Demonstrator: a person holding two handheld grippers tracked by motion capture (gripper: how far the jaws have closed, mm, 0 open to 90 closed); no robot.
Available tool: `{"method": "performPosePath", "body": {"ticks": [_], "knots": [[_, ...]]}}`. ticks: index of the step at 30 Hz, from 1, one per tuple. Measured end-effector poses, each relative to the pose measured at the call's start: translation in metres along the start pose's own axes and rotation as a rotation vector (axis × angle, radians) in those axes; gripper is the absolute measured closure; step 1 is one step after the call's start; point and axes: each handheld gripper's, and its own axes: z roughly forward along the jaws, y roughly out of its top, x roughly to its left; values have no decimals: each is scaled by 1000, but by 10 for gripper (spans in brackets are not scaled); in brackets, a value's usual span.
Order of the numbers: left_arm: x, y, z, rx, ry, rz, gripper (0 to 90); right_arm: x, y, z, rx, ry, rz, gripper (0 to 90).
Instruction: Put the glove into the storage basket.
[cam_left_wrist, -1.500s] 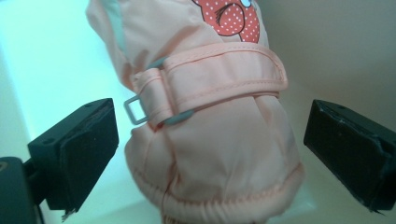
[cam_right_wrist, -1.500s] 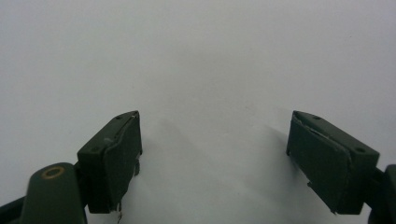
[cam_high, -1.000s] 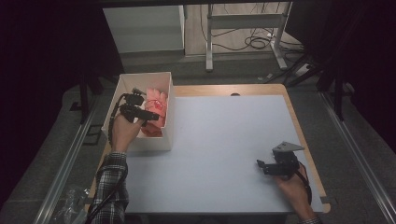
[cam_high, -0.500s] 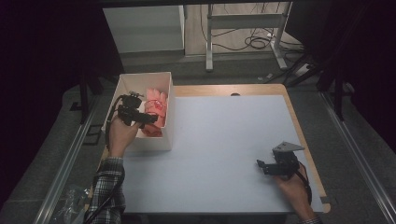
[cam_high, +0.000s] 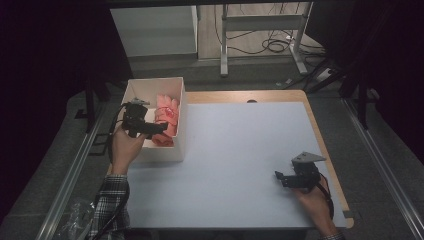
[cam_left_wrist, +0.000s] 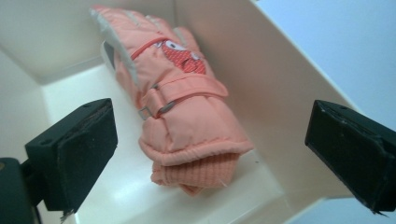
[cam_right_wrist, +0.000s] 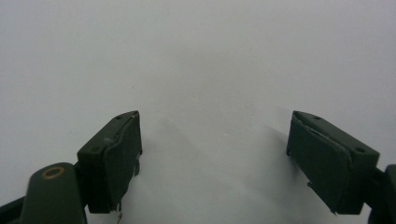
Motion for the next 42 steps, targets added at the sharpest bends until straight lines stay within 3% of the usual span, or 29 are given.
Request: {"method": "performPosePath", "body": {"ticks": [11, 20, 32, 42], "knots": [[-22, 8, -12, -39, -58, 57, 31, 0, 0, 0, 0, -1, 0, 183], [-55, 16, -13, -62, -125, 130, 30, 0, 0, 0, 1, 0, -1, 183], [-105, 18, 1, -80, -224, 220, 30, 0, 0, 0, 1, -1, -2, 183], [-141, 4, 20, -78, -299, 267, 30, 0, 0, 0, 1, 0, -3, 183]]}}
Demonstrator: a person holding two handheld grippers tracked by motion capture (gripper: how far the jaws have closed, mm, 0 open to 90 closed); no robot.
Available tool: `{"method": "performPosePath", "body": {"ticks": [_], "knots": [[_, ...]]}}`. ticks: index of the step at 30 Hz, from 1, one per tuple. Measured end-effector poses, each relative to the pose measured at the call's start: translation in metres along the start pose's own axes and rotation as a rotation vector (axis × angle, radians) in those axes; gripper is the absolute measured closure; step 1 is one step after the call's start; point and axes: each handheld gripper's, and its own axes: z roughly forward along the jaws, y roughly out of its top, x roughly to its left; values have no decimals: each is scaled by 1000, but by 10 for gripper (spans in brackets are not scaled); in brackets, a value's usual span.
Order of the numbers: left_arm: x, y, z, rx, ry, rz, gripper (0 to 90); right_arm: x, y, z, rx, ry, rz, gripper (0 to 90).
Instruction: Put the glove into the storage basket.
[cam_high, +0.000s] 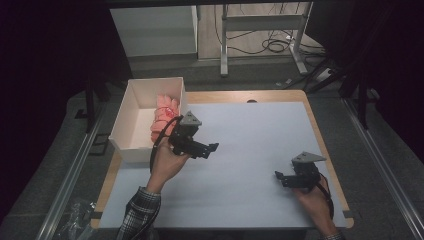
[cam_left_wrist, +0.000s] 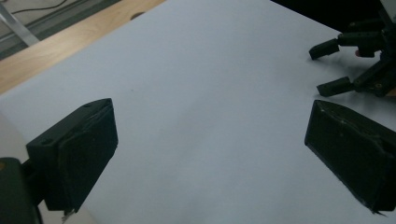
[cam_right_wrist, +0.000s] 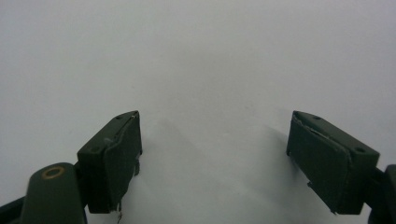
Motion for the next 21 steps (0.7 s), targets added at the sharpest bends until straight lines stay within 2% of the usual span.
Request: {"method": "performPosePath", "body": {"ticks": [11, 21], "knots": [[-17, -26, 25, 8, -50, 14, 30, 0, 0, 0, 0, 0, 1, 183], [-21, -52, 44, 39, -56, 12, 29, 0, 0, 0, 0, 0, 1, 183]]}}
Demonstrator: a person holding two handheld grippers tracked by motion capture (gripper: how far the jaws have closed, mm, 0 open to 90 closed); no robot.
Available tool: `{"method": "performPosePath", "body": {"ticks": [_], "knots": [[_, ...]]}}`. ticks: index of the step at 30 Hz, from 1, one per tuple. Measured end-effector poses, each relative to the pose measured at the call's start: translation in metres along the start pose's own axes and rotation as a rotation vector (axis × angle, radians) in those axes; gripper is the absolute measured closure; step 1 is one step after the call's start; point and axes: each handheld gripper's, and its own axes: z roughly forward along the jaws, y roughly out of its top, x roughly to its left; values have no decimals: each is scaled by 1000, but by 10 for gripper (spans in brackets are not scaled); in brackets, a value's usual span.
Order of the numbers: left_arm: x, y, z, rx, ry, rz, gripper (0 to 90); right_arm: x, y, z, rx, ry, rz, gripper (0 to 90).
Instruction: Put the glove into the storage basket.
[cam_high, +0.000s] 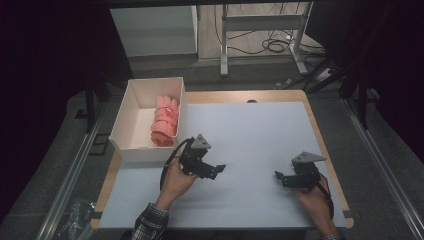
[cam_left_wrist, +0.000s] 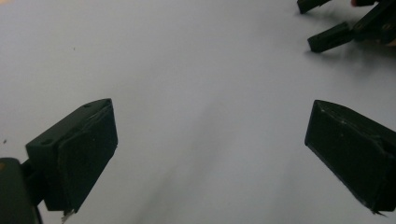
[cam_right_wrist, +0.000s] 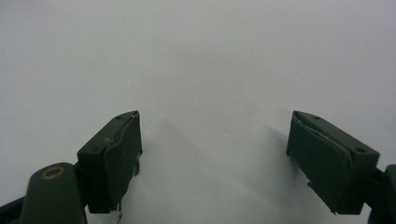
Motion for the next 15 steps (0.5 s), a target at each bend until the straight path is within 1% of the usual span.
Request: {"method": "performPosePath", "body": {"ticks": [7, 15], "knots": [[1, -21, 13, 38, 13, -9, 27, 0, 0, 0, 1, 0, -1, 183], [3, -41, 25, 61, 17, -22, 27, 0, 0, 0, 1, 0, -1, 183]]}}
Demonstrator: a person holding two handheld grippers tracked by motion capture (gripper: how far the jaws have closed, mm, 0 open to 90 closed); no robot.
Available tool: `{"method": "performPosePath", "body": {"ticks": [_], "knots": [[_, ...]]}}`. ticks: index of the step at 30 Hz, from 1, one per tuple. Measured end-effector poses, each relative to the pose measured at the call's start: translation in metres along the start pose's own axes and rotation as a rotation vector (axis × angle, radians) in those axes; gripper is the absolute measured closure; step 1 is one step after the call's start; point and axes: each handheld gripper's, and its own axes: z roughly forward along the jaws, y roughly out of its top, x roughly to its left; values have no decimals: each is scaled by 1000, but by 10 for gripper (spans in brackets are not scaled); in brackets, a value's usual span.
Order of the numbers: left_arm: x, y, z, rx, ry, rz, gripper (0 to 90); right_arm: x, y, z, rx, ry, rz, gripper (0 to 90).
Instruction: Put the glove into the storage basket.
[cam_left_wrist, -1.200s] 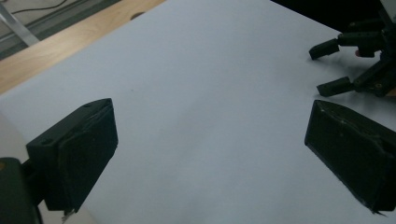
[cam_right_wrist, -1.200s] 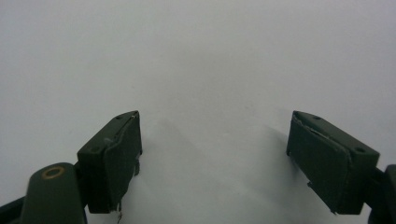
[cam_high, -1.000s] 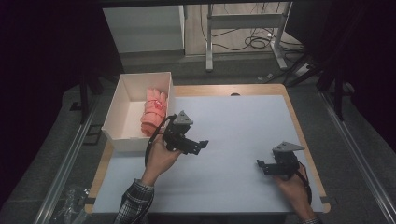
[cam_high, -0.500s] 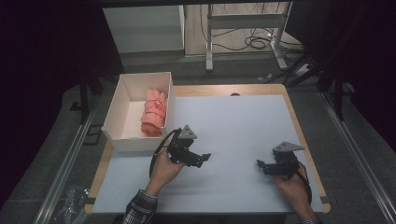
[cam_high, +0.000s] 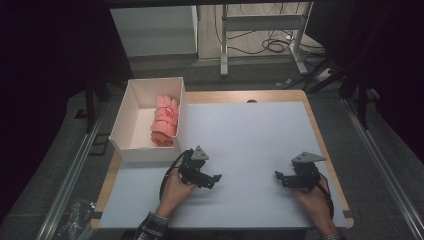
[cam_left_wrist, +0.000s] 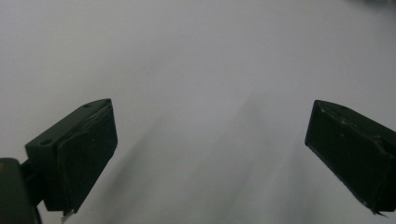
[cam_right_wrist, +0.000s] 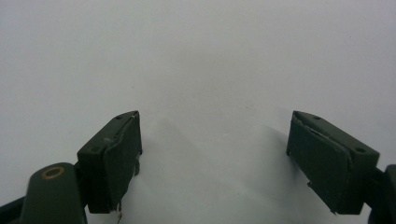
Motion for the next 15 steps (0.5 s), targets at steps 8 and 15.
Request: {"method": "performPosePath", "body": {"ticks": [8, 15], "knots": [[-3, -10, 15, 52, 40, 30, 16, 0, 0, 0, 0, 0, 0, 183], [-4, -10, 16, 59, 47, 32, 0, 0, 0, 0, 0, -1, 0, 183]]}}
